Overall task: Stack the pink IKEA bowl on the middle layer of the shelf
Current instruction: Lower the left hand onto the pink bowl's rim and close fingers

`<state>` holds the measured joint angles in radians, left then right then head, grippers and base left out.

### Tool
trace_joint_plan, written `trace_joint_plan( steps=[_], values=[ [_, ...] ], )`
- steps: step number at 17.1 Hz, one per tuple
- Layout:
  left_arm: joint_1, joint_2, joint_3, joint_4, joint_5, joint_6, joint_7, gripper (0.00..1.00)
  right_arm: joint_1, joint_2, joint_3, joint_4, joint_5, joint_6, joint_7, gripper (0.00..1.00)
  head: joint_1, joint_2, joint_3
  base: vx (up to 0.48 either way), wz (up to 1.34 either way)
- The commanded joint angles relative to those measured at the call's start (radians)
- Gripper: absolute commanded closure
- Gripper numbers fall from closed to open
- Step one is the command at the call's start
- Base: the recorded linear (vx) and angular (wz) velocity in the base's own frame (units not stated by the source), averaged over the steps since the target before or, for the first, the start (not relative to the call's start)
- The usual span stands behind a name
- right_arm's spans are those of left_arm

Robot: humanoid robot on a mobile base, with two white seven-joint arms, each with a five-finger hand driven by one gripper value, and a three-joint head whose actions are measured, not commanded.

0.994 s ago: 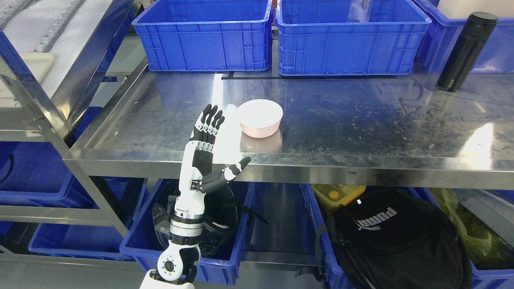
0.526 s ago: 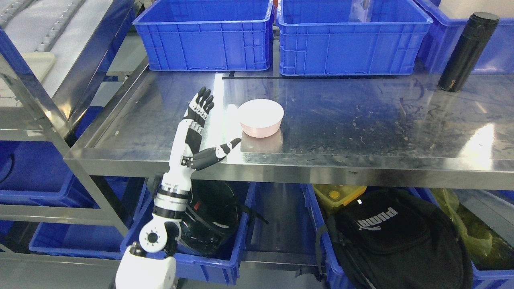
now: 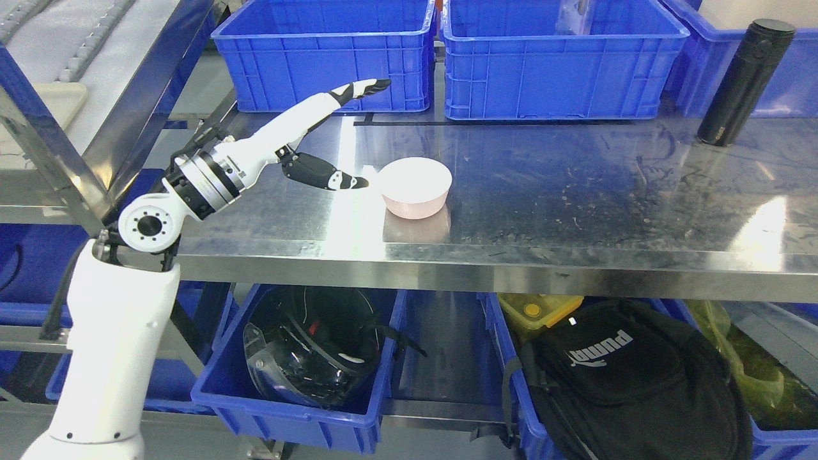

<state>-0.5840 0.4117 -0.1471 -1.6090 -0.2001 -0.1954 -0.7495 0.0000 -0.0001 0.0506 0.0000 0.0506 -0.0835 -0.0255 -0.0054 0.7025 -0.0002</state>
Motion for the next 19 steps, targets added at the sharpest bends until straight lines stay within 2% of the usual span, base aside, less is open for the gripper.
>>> trace_joint_plan(
  steps=[1, 2, 4, 6, 10, 13, 19],
  values=[
    [-0.180, 0.116, -0.239, 0.020, -0.387, -0.009, -0.149, 0.07, 0.021, -0.017, 0.000, -0.017, 0.000, 0.001, -0.001, 0.00, 0.0000, 0.000, 0.000, 0.000, 0.00],
    [-0.180, 0.083, -0.273, 0.035, -0.439, -0.009, -0.166, 0.07, 0.021, -0.017, 0.000, -0.017, 0.000, 0.001, -0.001, 0.00, 0.0000, 0.000, 0.000, 0.000, 0.00],
    [-0.177, 0.015, -0.333, 0.072, -0.510, -0.009, -0.201, 0.16, 0.021, -0.017, 0.000, -0.017, 0.000, 0.001, -0.001, 0.00, 0.0000, 0.000, 0.000, 0.000, 0.00],
    [-0.181, -0.043, -0.341, 0.131, -0.562, -0.009, -0.221, 0.21, 0.021, -0.017, 0.000, -0.017, 0.000, 0.001, -0.001, 0.00, 0.0000, 0.000, 0.000, 0.000, 0.00],
    [-0.194, -0.166, -0.359, 0.213, -0.587, -0.004, -0.241, 0.26, 0.021, -0.017, 0.000, -0.017, 0.000, 0.001, -0.001, 0.00, 0.0000, 0.000, 0.000, 0.000, 0.00],
    [-0.226, -0.234, -0.359, 0.285, -0.602, -0.009, -0.235, 0.29, 0.021, -0.017, 0.000, -0.017, 0.000, 0.001, -0.001, 0.00, 0.0000, 0.000, 0.000, 0.000, 0.00],
    [-0.250, -0.292, -0.359, 0.389, -0.662, -0.016, -0.222, 0.31, 0.021, -0.017, 0.000, -0.017, 0.000, 0.001, -0.001, 0.00, 0.0000, 0.000, 0.000, 0.000, 0.00]
  ],
)
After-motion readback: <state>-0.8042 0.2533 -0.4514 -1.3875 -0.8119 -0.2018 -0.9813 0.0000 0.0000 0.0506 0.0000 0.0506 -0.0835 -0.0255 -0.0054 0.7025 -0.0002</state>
